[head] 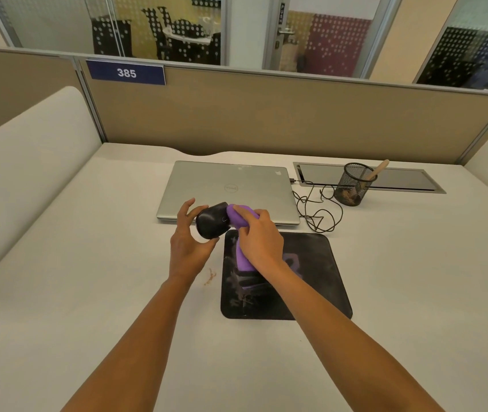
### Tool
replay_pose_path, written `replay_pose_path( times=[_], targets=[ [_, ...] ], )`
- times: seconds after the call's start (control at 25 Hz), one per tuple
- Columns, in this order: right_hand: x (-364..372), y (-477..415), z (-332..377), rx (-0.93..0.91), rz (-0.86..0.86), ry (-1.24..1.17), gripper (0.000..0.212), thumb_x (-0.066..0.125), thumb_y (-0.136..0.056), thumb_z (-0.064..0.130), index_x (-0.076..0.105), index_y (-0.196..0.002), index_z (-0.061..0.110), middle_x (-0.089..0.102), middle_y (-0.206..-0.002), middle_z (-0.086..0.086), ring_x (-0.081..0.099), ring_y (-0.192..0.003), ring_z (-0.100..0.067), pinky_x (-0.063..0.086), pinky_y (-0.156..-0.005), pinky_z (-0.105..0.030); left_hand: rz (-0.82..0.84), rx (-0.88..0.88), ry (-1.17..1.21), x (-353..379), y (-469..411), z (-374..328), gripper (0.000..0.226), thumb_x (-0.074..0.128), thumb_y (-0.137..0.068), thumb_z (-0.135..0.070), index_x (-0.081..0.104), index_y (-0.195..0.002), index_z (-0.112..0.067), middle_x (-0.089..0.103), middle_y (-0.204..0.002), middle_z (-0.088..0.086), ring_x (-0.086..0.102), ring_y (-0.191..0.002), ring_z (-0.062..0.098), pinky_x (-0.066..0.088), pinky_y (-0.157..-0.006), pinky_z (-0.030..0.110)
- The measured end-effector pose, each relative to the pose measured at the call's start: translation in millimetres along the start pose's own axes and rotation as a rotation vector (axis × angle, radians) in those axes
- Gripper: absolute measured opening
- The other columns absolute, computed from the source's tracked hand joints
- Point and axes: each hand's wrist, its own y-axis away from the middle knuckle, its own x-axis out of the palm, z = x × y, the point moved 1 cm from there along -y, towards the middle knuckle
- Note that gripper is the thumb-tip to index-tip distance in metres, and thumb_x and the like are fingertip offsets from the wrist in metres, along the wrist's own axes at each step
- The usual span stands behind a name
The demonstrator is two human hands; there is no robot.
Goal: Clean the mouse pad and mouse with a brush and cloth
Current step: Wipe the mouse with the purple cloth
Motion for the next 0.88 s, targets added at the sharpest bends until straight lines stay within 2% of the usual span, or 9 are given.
replay_pose_path(
  times=[0.12, 0.24, 0.28, 0.36, 0.44, 0.6, 0.68, 0.8, 0.88],
  targets=[
    [3, 23, 11, -0.223, -0.104, 0.073, 0.049, 0.053, -0.093, 0.015, 0.044, -0.138, 0.030, 0.047, -0.136, -0.009, 0.056, -0.112, -0.025, 0.053, -0.085, -0.031, -0.021, -0.038, 0.017, -2, 0, 0, 0.072, 0.080, -0.068, -0.012, 0.043, -0.129, -0.019, 0.037, -0.145, 0.001, 0.046, -0.125, 0.022, 0.030, -0.099, 0.016],
    [0, 12, 6, -0.283, -0.138, 0.107, 0.046, 0.054, -0.093, 0.016, 0.047, -0.137, 0.029, 0.048, -0.136, -0.010, 0.055, -0.114, -0.027, 0.053, -0.086, -0.032, 0.005, 0.016, 0.023, -4, 0, -3, 0.076, 0.080, -0.068, -0.010, 0.036, -0.121, -0.043, 0.041, -0.143, 0.007, 0.047, -0.124, 0.023, 0.032, -0.100, 0.019],
    [-3, 2, 3, -0.227, -0.125, 0.091, 0.046, 0.052, -0.094, 0.016, 0.046, -0.137, 0.030, 0.046, -0.137, -0.009, 0.054, -0.116, -0.026, 0.052, -0.088, -0.032, 0.024, 0.042, 0.011, -3, 0, -4, 0.075, 0.080, -0.068, -0.009, 0.037, -0.120, -0.042, 0.041, -0.143, 0.008, 0.046, -0.124, 0.020, 0.032, -0.100, 0.020],
    [-9, -14, 1, -0.128, -0.106, 0.071, 0.045, 0.049, -0.094, 0.016, 0.046, -0.137, 0.029, 0.044, -0.139, -0.009, 0.051, -0.120, -0.026, 0.051, -0.091, -0.033, 0.045, 0.077, -0.029, 0, 0, -4, 0.068, 0.080, -0.068, -0.010, 0.046, -0.124, -0.024, 0.037, -0.145, 0.005, 0.041, -0.125, 0.014, 0.030, -0.101, 0.016],
    [-8, -16, 6, -0.134, -0.123, 0.058, 0.045, 0.050, -0.094, 0.015, 0.046, -0.137, 0.028, 0.045, -0.138, -0.010, 0.052, -0.119, -0.026, 0.051, -0.092, -0.032, 0.044, 0.081, -0.044, 1, -2, -3, 0.068, 0.080, -0.068, -0.010, 0.047, -0.127, -0.015, 0.035, -0.146, 0.003, 0.040, -0.127, 0.015, 0.027, -0.100, 0.010],
    [3, 6, 20, -0.413, -0.164, 0.183, 0.048, 0.058, -0.090, 0.014, 0.049, -0.135, 0.027, 0.051, -0.132, -0.015, 0.058, -0.110, -0.031, 0.057, -0.080, -0.035, 0.031, 0.031, -0.009, -3, -3, 1, 0.074, 0.080, -0.069, -0.014, 0.039, -0.131, -0.018, 0.039, -0.141, -0.007, 0.046, -0.123, 0.016, 0.031, -0.096, 0.008],
    [7, 6, 17, -0.490, -0.187, 0.212, 0.049, 0.062, -0.087, 0.013, 0.052, -0.133, 0.025, 0.055, -0.128, -0.017, 0.061, -0.106, -0.033, 0.058, -0.076, -0.036, 0.030, 0.026, -0.003, -1, 1, 2, 0.073, 0.079, -0.070, -0.015, 0.039, -0.130, -0.022, 0.040, -0.143, -0.002, 0.046, -0.123, 0.015, 0.031, -0.095, 0.006],
    [1, -9, 9, -0.283, -0.125, 0.107, 0.046, 0.052, -0.093, 0.014, 0.048, -0.136, 0.029, 0.050, -0.135, -0.010, 0.056, -0.114, -0.027, 0.052, -0.087, -0.029, 0.044, 0.052, -0.037, 2, 7, 2, 0.067, 0.079, -0.069, -0.011, 0.047, -0.128, -0.014, 0.037, -0.145, 0.003, 0.039, -0.123, 0.009, 0.024, -0.092, -0.005],
    [-6, -20, 1, -0.025, -0.003, -0.210, 0.044, 0.046, -0.096, 0.015, 0.044, -0.138, 0.029, 0.049, -0.136, -0.006, 0.054, -0.117, -0.024, 0.047, -0.093, -0.027, 0.038, 0.049, -0.010, 2, 8, 1, 0.065, 0.079, -0.069, -0.009, 0.048, -0.127, -0.012, 0.037, -0.144, 0.004, 0.036, -0.122, 0.005, 0.023, -0.093, -0.006]
  ],
)
